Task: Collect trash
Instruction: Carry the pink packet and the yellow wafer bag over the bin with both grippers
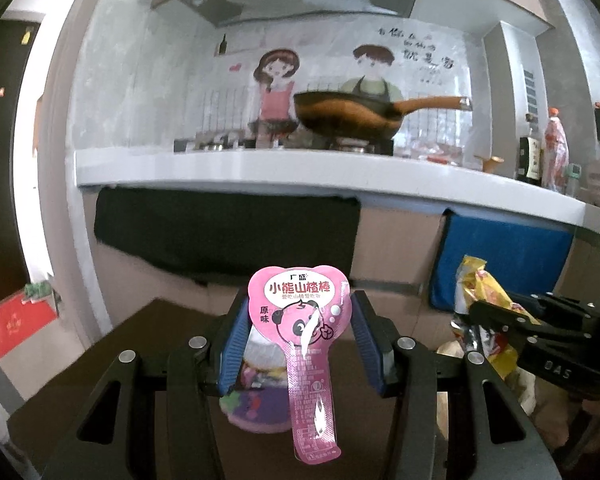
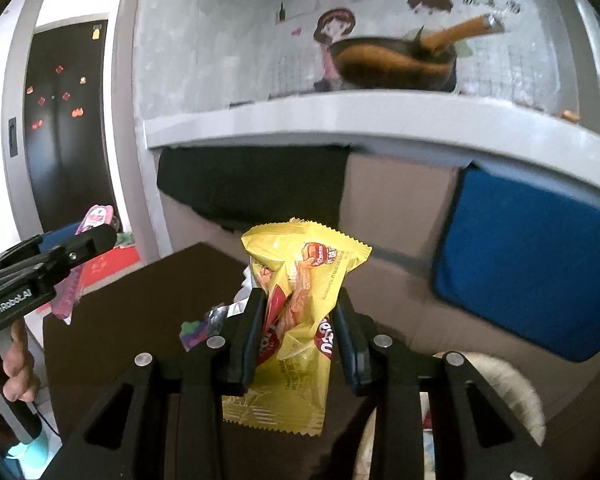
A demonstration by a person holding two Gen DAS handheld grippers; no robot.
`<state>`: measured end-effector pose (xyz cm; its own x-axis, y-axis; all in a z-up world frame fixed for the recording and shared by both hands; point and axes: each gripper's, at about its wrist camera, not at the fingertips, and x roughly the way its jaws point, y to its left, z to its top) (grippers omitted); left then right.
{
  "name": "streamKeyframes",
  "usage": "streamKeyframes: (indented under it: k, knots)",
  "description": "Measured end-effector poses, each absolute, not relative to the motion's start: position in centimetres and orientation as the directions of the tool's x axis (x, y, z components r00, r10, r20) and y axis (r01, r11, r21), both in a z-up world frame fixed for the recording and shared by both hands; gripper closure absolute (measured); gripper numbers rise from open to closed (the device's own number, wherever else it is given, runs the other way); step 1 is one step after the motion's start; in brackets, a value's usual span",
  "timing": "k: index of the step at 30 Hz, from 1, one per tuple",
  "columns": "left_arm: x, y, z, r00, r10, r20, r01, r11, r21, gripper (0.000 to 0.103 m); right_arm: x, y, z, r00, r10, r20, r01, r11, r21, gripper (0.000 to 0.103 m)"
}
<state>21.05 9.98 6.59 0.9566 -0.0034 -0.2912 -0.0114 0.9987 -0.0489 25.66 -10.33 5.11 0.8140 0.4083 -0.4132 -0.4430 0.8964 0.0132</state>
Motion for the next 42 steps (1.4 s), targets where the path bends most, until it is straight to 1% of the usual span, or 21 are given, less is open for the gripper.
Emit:
streamKeyframes:
  k: [3,9,12,15,19,24,32,42]
  knots:
    - [21.2,8.4,7.6,0.967,-0.006,-0.256,-0.006,0.999,-0.043,0.053,25.3,-11.6,6.3,0.835,0.391,-0.387,-0.425,0.905,-0.003,0.072]
    - [22.2,3.5,9.7,0.98,-0.077,-0.185,0.071,0.997,-0.038,0.053,24.6,-15.7,8.8,0.887,0.331,-0.323,-0.356,0.934,-0.02,0.072]
    - [23.0,0.9,9.9,0.974,-0.139,-0.176,0.133,0.99,-0.046,0.053,24.3,-18.5,9.4,0.909,0.282,-0.307,-0.305,0.952,-0.028,0.072]
    - [24.0,-1.5,9.5,0.959,-0.211,-0.19,0.202,0.977,-0.066,0.053,24.2,-20.5,9.4,0.921,0.242,-0.305,-0.261,0.965,-0.023,0.072]
    - [25.3,-4.4,8.4,0.929,-0.29,-0.228,0.277,0.957,-0.091,0.053,24.1,-23.1,9.1,0.932,0.188,-0.31,-0.206,0.978,-0.025,0.072]
    - [27.0,-6.8,6.4,0.89,-0.347,-0.296,0.321,0.937,-0.135,0.053,24.1,-25.5,8.0,0.932,0.148,-0.331,-0.163,0.987,-0.018,0.072]
    - [29.0,-9.4,2.0,0.832,-0.387,-0.398,0.357,0.922,-0.152,0.053,25.4,-28.0,4.6,0.909,0.135,-0.395,-0.131,0.991,0.037,0.072]
    - [32.2,-10.3,-2.9,0.755,-0.407,-0.514,0.353,0.913,-0.205,0.053,27.7,-29.4,0.1,0.859,0.152,-0.49,-0.109,0.987,0.117,0.072]
